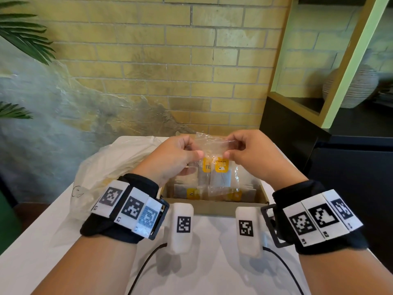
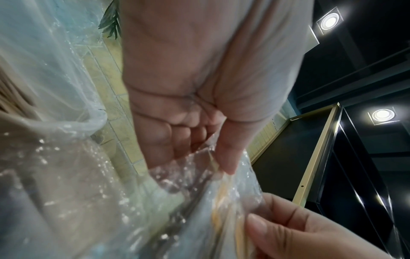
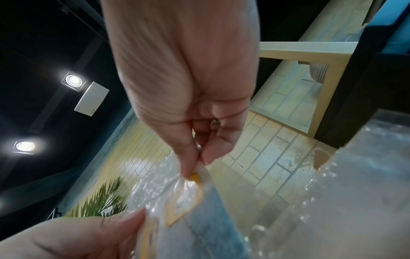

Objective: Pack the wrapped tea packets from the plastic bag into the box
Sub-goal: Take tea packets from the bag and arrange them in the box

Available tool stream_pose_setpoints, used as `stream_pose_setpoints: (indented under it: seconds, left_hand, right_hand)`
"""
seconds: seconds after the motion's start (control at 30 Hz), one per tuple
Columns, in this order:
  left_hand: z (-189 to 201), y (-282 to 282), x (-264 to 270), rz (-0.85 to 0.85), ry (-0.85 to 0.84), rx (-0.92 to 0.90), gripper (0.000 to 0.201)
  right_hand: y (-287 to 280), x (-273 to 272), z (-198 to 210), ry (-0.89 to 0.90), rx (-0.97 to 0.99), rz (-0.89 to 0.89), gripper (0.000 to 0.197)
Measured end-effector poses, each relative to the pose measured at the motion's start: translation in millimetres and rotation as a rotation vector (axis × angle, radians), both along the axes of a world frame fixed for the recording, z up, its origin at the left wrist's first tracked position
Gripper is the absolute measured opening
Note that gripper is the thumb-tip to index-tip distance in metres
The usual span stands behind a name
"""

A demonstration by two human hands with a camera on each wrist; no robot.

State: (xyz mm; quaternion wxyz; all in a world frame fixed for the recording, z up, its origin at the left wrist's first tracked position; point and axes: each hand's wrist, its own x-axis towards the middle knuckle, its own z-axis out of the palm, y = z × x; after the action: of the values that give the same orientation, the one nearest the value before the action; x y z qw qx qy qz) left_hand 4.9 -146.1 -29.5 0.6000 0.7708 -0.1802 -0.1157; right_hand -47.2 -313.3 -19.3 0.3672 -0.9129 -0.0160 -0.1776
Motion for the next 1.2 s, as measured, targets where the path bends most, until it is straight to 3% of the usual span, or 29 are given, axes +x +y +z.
stream_pose_setpoints:
  seconds: [0.13,0.37,0.73,1.03,1.2]
  left_hand:
    - [0,-1,0,-0.005,-0.006,-0.006,0.024]
    - [-10,0,-2,-0.142,0.097,0.195,0.025]
    - [-6,7,1,-0.142,0.119,0.32,0.032]
    - [3,6,-4,-0.081,0.042,0.222,0.022]
    - [0,8,-5,-0.095,0.037,0.394,0.014]
  right_hand:
    - [-1,-2,3,0.01,-0.001,-0.001,0.008]
    - [-1,-6,3,0.3,-0.205,0.133,0.018]
    - [-4,-10,1,0.39,-0.223,0.116,0.014]
    - [-10,-9,7,0.364,-0.148,0.086,0.005]
    - [-9,-10,3,0.482,-0.259,0.101,0.01]
